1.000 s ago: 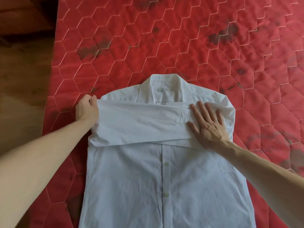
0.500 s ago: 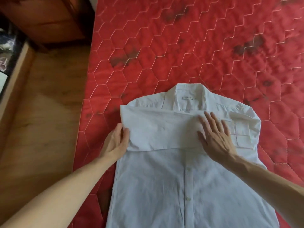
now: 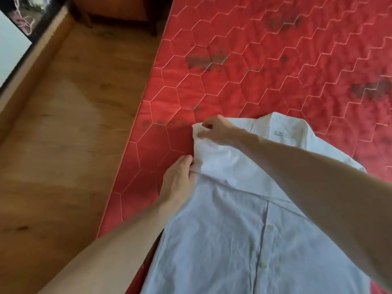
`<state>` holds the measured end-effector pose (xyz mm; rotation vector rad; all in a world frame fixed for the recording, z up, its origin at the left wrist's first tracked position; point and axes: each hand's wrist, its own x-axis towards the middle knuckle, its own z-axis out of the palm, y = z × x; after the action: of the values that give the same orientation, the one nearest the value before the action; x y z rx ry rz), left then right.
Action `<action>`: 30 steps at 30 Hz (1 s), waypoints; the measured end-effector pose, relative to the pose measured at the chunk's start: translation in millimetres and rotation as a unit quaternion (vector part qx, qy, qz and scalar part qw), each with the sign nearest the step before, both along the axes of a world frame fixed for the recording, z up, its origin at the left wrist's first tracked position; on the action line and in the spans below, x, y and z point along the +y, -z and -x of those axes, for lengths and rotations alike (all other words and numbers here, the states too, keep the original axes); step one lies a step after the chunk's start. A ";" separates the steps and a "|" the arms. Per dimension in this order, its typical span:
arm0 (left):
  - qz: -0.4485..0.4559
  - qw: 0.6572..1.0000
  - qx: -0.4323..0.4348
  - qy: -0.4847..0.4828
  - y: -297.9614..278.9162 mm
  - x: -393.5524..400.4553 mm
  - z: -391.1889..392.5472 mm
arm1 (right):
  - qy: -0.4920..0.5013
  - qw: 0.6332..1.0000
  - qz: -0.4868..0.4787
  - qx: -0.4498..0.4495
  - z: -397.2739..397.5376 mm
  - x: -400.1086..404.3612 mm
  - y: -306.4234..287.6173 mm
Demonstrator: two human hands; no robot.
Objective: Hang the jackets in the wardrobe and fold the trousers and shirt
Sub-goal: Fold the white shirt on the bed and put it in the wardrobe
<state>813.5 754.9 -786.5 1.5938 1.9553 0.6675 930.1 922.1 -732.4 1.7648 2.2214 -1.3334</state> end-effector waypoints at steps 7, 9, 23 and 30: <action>0.070 0.989 -0.005 -0.127 4.9 -10.6 9.5 | 0.164 0.979 -0.101 0.066 23.6 13.7 12.8; 0.098 0.983 -0.004 -0.157 2.5 -8.1 9.5 | 0.185 0.971 -0.136 0.061 24.6 10.6 14.1; -0.161 0.937 0.240 0.195 -3.6 20.1 19.8 | -0.239 0.945 -0.198 -0.099 -51.7 -69.0 79.7; -0.005 0.955 0.253 0.154 24.2 27.5 -5.5 | -0.125 0.949 -0.270 -0.103 -132.5 -102.1 87.9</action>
<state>819.0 782.4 -810.7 2.1778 1.9629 0.1466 1062.5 820.0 -820.4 1.5621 2.7344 -0.4905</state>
